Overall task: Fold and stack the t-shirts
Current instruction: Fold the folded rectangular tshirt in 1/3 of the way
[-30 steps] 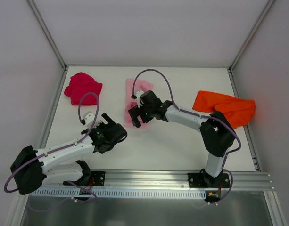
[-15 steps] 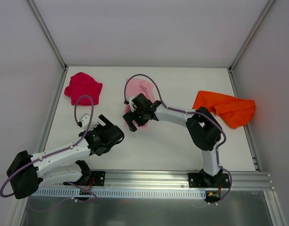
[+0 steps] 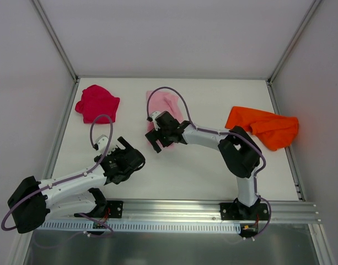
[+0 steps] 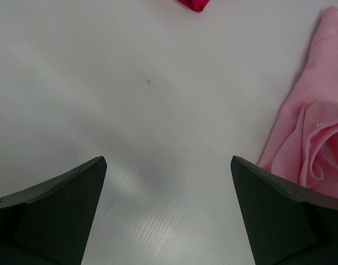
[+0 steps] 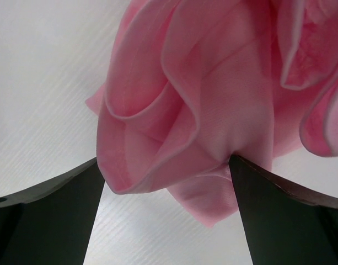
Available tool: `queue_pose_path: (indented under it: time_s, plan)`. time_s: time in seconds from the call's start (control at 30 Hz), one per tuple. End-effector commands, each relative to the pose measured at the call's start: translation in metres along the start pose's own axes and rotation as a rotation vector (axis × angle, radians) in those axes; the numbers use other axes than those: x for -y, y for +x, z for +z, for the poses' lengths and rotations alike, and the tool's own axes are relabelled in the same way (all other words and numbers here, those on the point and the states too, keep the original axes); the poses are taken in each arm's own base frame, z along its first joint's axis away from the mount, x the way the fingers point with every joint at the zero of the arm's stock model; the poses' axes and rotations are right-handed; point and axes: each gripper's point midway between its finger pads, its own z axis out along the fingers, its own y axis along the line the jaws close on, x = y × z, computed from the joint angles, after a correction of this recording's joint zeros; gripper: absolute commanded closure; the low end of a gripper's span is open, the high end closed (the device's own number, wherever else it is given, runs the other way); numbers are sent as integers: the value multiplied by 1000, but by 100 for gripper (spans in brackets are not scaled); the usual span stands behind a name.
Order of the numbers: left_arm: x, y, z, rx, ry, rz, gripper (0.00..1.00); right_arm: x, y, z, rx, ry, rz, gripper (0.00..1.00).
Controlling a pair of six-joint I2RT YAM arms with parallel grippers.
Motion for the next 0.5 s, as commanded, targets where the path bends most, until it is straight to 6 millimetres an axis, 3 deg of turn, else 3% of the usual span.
queue_pose_path:
  time_s: [0.0, 0.3, 0.47]
  plan:
    - [6, -1, 3, 12, 26, -13, 1, 13, -35, -23, 141, 97, -24, 0]
    - [11, 17, 7, -24, 49, 13, 1, 11, -74, -41, 256, 89, -81, 0]
    - [9, 21, 7, -33, 58, 14, 1, 23, -90, -50, 274, 163, -118, 0]
